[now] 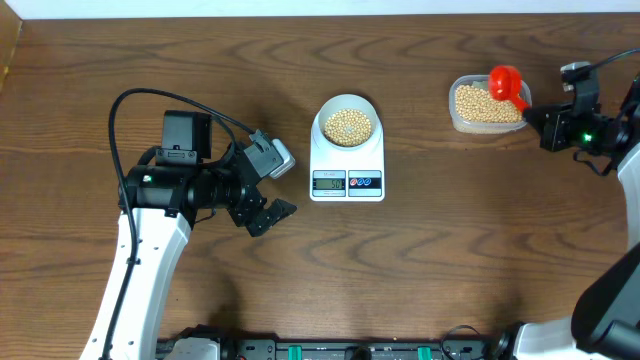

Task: Scoop item into bowl and weigh 50g on scale
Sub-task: 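Lift the red scoop out of the bowl and carry it right to the tub, then move the red scoop down and right, away from the soybean tub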

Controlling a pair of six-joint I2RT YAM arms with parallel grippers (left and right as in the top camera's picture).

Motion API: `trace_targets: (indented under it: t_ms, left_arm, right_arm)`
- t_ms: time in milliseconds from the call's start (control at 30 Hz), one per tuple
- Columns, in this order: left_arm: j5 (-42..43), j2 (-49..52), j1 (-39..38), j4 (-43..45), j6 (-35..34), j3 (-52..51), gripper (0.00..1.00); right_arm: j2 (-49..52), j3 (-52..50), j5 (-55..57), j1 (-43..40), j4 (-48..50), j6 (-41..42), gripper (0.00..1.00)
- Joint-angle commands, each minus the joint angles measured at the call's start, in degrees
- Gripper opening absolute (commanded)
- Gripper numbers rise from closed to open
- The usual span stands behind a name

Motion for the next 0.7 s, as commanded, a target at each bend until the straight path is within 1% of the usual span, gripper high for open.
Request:
trace_targets:
  t_ms: [0,133,267,433,533,667]
  left_arm:
    - [0.35,-0.52,0.24,-0.22,0.94,1.38,0.99]
    - [0.35,-0.52,0.24,-0.24,0.94,1.38,0.98]
    - [0.35,-0.52,0.24,-0.22,0.94,1.38,0.99]
    - [0.35,-0.52,0.24,-0.22,0.94,1.36,0.99]
    - [0.35,-0.52,0.24,-0.24,0.94,1.38,0.99]
    - [0.35,-0.52,0.24,-0.22,0.94,1.36,0.99]
  right_arm:
    - [-2.03,-0.04,14.38,3.52,-0.42,-2.19,0.01]
    - [-2.01,-0.04,28.87,9.49,-1.90,-2.21,0.01]
    - [-2.01,-0.04,37.07,14.69,-0.98,-2.80,0.01]
    - [-2.29,-0.04,51.49,18.60,1.16,-2.82,0.01]
    - [-2.71,-0.04,54.84,19.69,1.22,-2.80,0.01]
    - [-4.68,-0.02,52.65,20.06,1.25,-0.35,0.01]
